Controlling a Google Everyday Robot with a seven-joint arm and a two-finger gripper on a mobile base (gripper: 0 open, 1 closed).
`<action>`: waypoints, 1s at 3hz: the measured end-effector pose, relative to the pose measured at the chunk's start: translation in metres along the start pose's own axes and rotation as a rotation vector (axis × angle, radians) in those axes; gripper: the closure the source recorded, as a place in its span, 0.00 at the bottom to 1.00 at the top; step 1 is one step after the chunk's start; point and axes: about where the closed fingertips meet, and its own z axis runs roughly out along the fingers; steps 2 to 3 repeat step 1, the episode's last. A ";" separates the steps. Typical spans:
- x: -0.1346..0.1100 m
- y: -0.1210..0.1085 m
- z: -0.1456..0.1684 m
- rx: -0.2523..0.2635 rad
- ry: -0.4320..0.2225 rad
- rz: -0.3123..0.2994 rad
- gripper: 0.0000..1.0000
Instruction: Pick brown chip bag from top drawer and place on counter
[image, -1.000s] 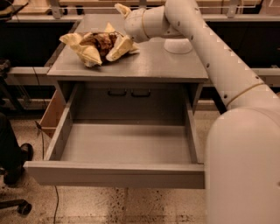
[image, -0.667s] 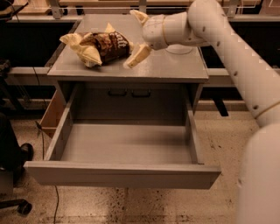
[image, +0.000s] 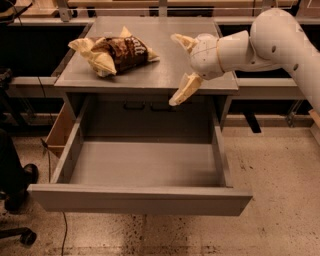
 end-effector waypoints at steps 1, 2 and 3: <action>0.000 0.002 0.002 -0.007 -0.001 0.001 0.00; 0.000 0.002 0.002 -0.007 -0.001 0.001 0.00; 0.000 0.002 0.002 -0.007 -0.001 0.001 0.00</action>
Offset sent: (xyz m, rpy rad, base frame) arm 0.0000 0.0000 0.0000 0.0000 0.0000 0.0000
